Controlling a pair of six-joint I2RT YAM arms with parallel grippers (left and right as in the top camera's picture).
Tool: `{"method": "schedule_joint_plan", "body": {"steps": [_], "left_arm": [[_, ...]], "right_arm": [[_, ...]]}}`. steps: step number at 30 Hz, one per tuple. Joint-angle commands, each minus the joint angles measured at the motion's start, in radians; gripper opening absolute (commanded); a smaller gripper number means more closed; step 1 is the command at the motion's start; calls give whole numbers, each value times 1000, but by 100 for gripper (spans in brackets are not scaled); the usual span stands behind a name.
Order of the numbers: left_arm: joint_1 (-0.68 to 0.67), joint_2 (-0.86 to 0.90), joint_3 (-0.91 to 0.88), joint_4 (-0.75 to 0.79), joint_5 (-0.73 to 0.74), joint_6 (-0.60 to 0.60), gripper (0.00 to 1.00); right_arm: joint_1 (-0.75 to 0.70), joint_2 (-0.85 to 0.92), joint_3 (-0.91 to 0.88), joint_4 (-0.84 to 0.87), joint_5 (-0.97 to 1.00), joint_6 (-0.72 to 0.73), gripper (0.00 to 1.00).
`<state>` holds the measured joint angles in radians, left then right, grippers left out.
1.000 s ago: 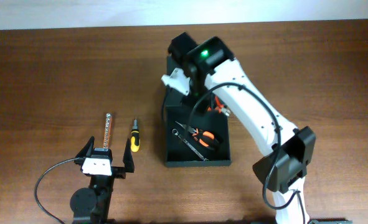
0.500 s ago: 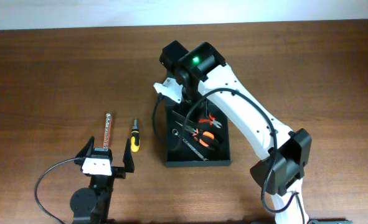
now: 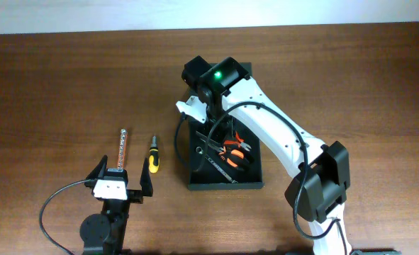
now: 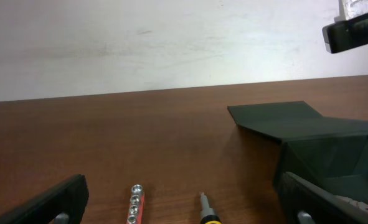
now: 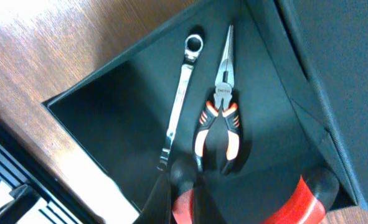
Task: Pack container
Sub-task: 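Lower the cutters into the box and open the right gripper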
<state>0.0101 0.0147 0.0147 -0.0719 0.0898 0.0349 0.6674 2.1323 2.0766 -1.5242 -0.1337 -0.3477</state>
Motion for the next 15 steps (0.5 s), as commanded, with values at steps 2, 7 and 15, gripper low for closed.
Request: {"method": "schedule_joint_plan", "body": {"steps": [2, 7, 15], "left_arm": [[7, -8, -6, -3, -7, 15, 99], [7, -8, -6, -3, -7, 15, 99], [7, -8, -6, -3, -7, 15, 99]], "right_arm": [[-2, 2, -4, 19, -13, 2, 4], [-2, 2, -18, 42, -13, 2, 4], [-2, 2, -95, 83, -13, 2, 4]]}}
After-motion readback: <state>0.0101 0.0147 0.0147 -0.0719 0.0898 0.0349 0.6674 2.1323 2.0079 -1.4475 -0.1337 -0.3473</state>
